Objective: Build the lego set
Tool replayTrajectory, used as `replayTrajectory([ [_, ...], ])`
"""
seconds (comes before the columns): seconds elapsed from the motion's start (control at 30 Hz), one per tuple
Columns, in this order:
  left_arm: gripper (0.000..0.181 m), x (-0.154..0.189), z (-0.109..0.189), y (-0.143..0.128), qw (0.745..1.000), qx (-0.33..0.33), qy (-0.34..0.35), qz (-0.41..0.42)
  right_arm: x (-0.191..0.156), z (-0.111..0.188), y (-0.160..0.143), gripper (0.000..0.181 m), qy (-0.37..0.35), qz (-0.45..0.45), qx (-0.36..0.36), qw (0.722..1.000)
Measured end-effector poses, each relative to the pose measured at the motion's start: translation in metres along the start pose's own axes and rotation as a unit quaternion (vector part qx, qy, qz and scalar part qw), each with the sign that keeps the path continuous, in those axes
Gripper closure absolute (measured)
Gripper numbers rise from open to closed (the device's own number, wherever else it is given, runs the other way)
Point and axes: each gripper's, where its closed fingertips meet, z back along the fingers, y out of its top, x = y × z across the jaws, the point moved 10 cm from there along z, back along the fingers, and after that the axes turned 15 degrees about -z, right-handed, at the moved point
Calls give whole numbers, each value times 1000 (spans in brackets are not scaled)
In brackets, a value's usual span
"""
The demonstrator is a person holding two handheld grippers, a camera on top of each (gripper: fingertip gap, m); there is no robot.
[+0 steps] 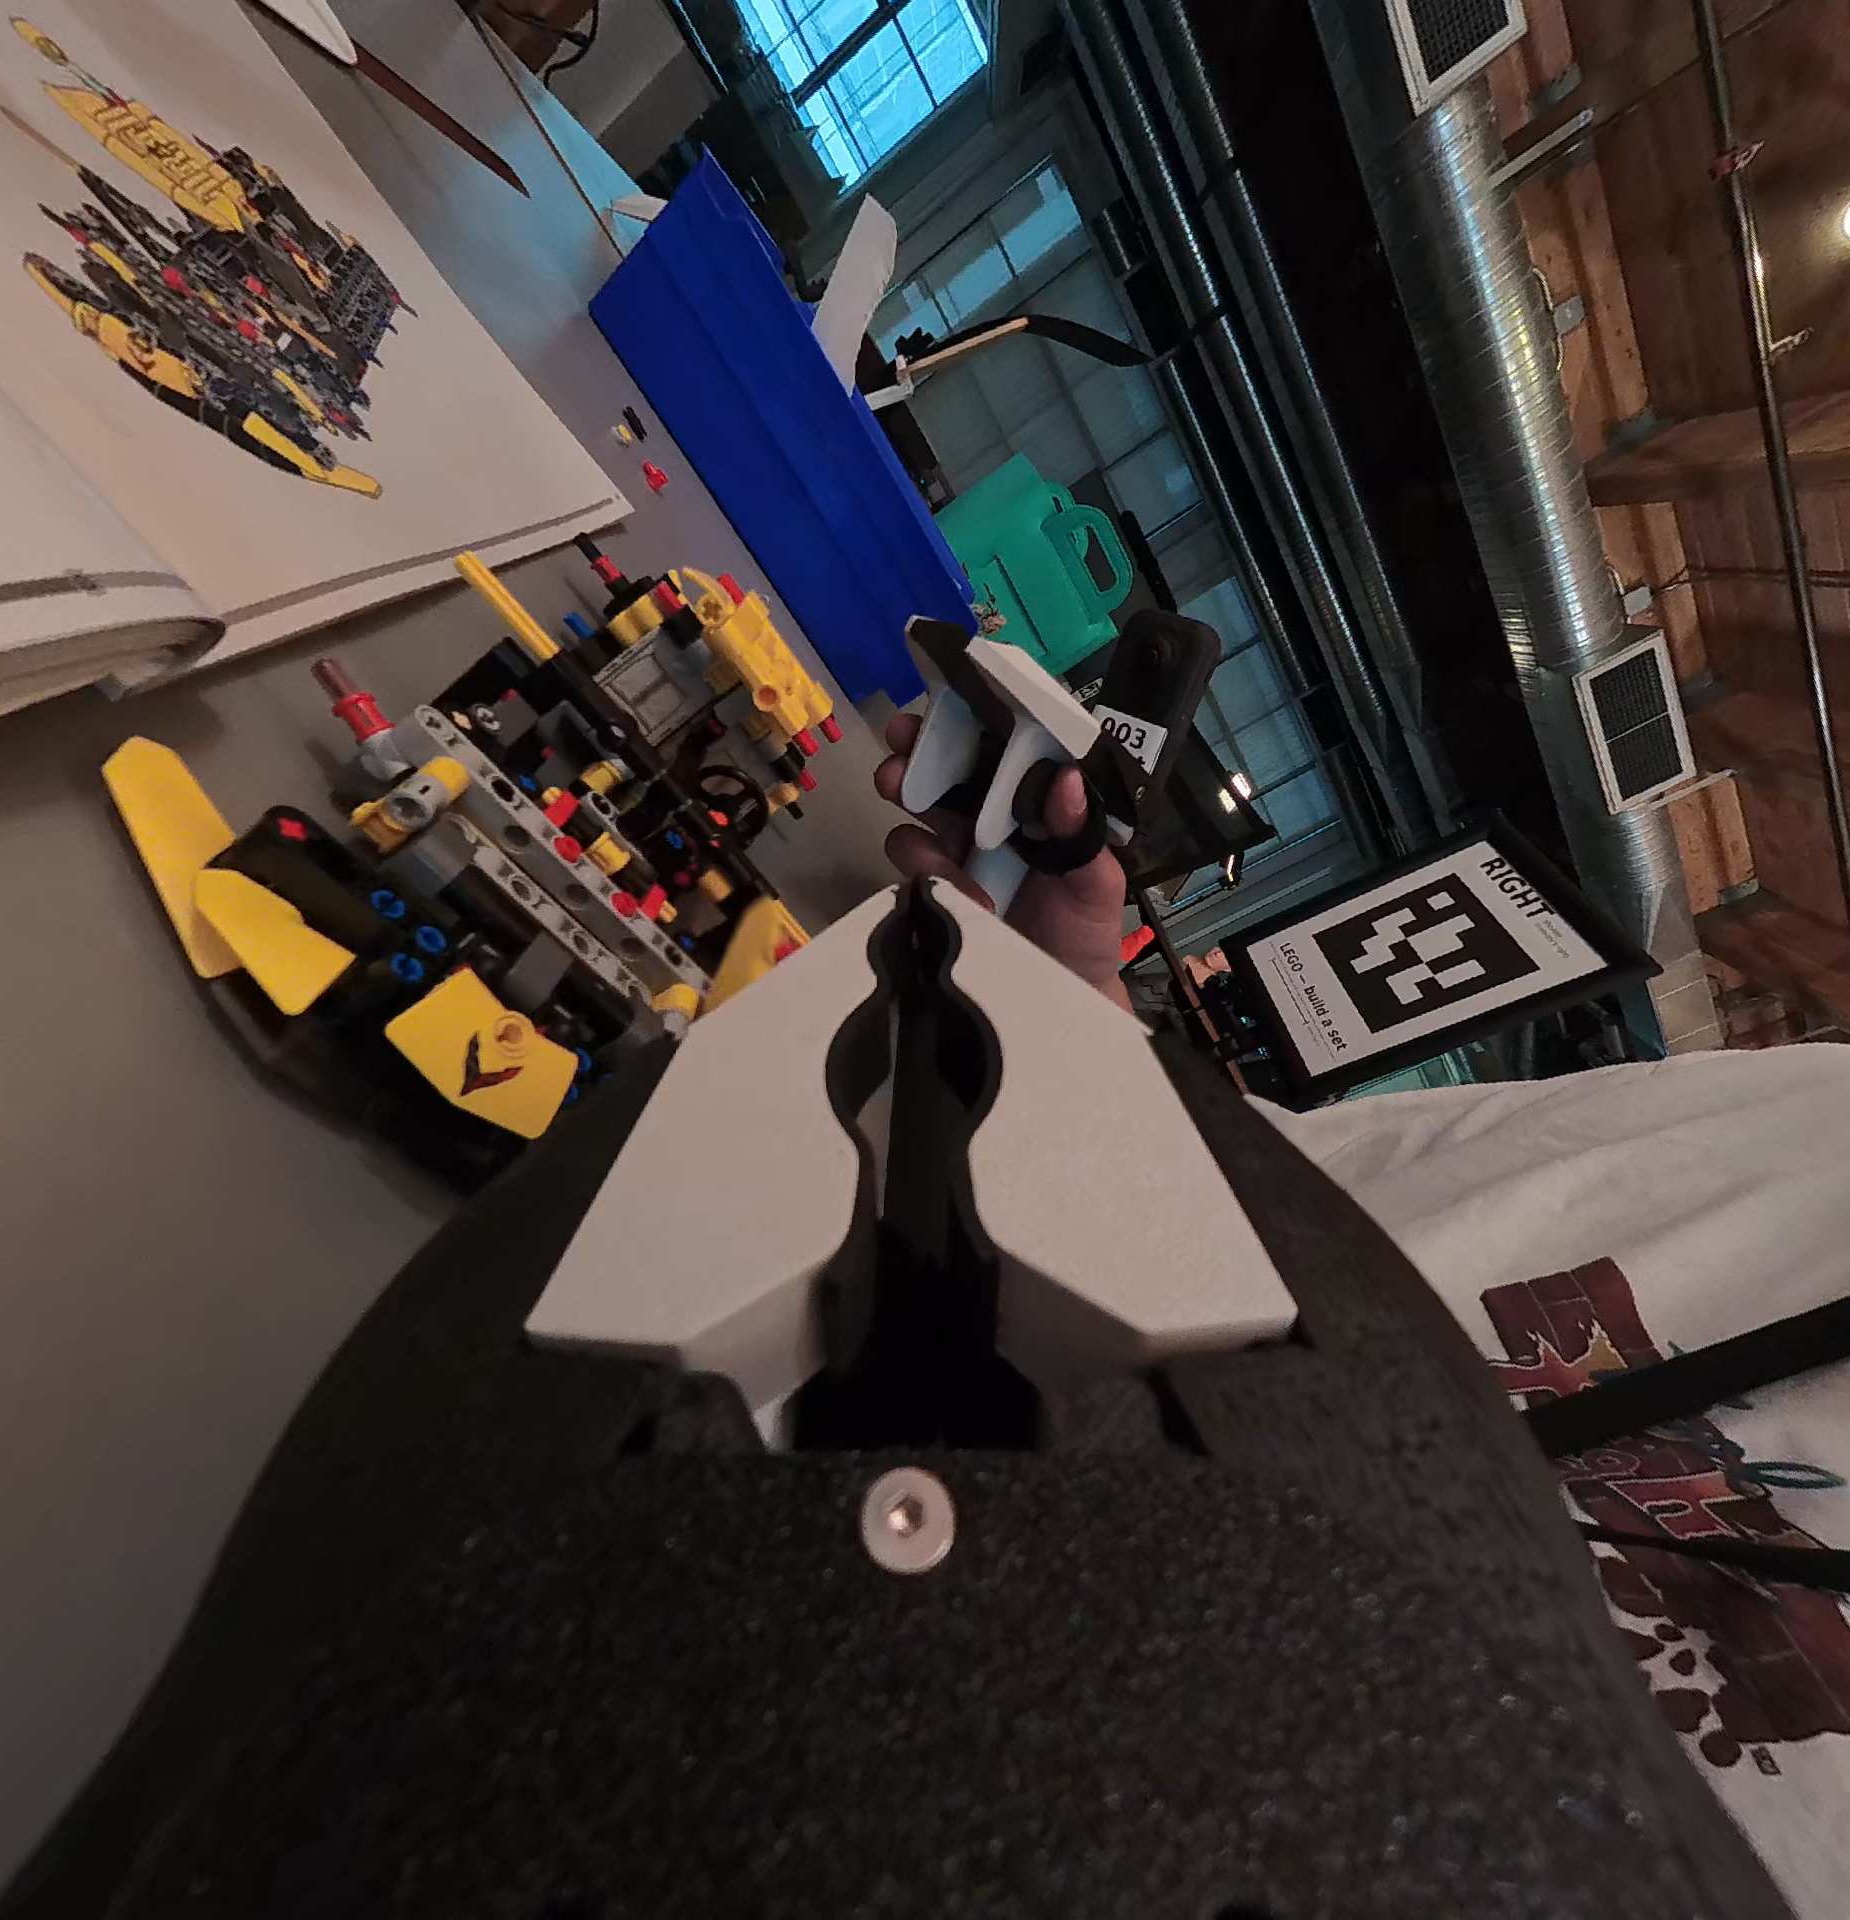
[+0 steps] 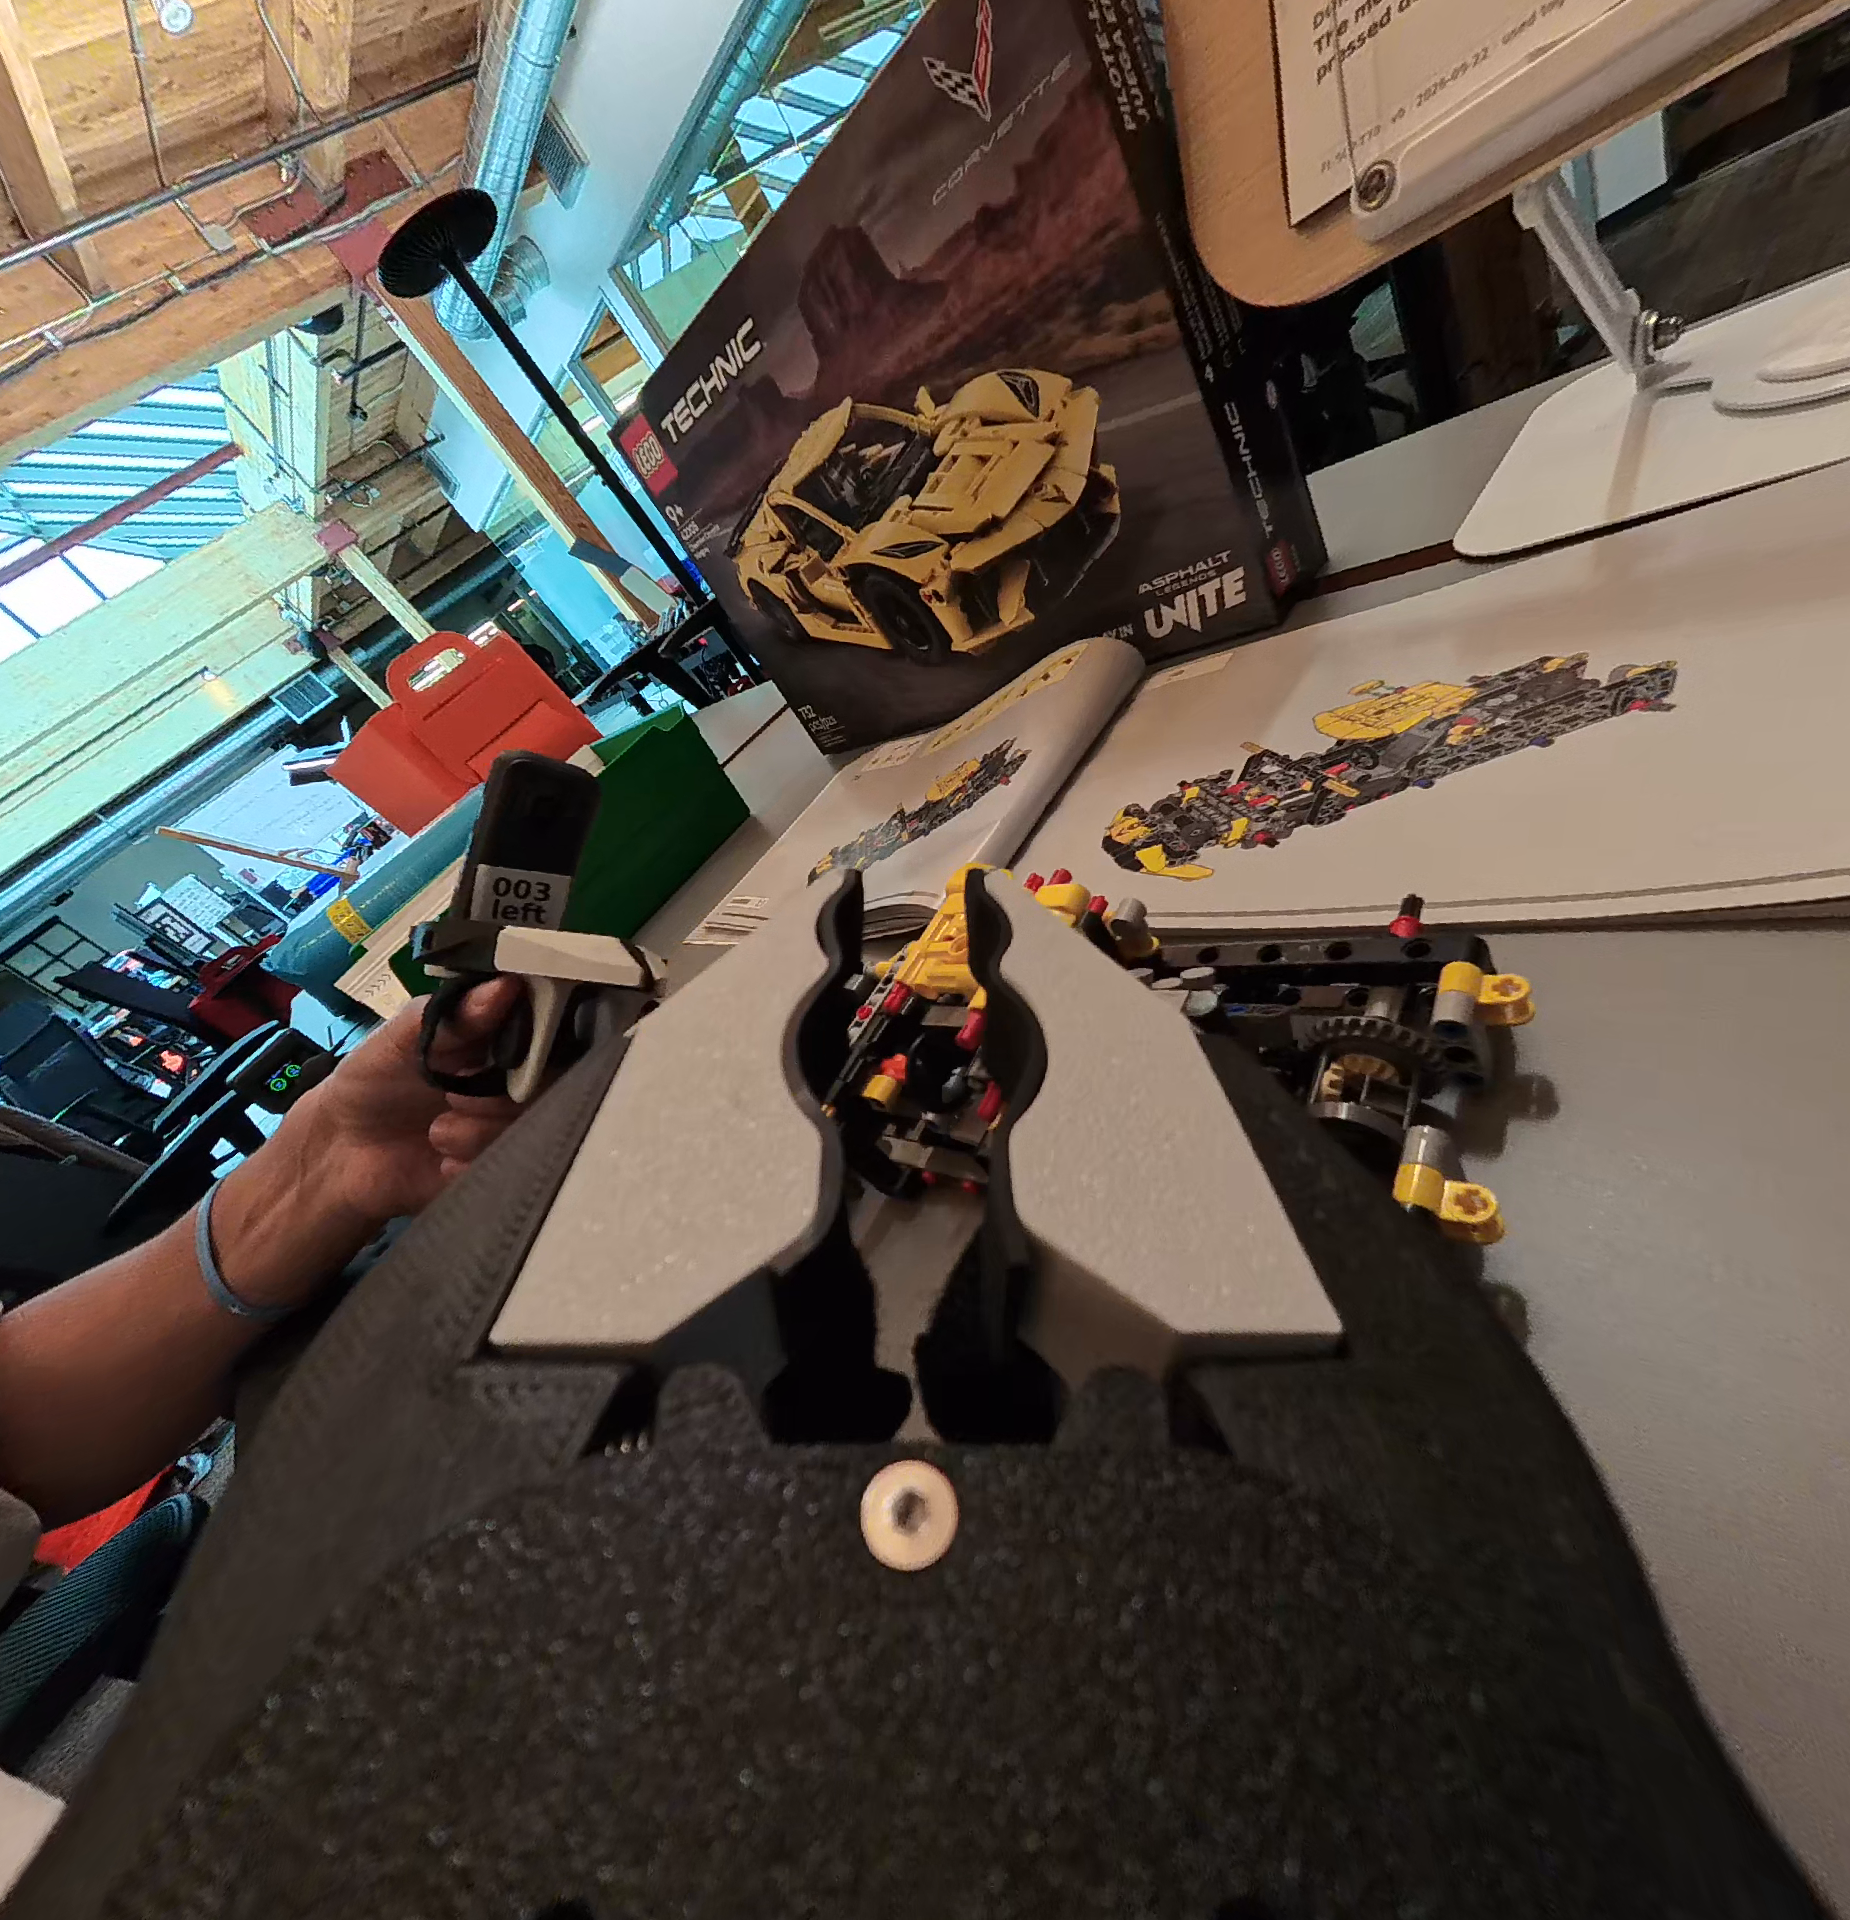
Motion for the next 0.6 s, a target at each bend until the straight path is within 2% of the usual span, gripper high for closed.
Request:
replayTrajectory([
  [0.17,181,5,3,4,999,-17,12,-36,0,0,0,163,2,-1,0,1000],
  [0.2,181,5,6,7,998,-23,26,-52,0,0,0,163,2,-1,1,1000],
  [0.27,181,4,19,16,989,-36,99,-107,0,0,0,163,2,-1,0,1000],
  [0.33,180,-2,41,31,954,-57,224,-190,-1,0,0,163,2,1,-2,1000],
  [0.4,162,-12,72,47,887,-76,376,-259,-1,0,0,164,0,1,-3,1000],
  [0.43,155,-17,85,52,861,-83,420,-273,-1,-1,0,164,1,1,-3,1000],
  [0.5,145,-30,100,58,845,-111,454,-260,-1,-1,-1,163,3,0,-6,1000],
  [0.6,118,-49,107,59,823,-149,490,-244,-1,-3,-1,163,2,1,-12,1000],
])
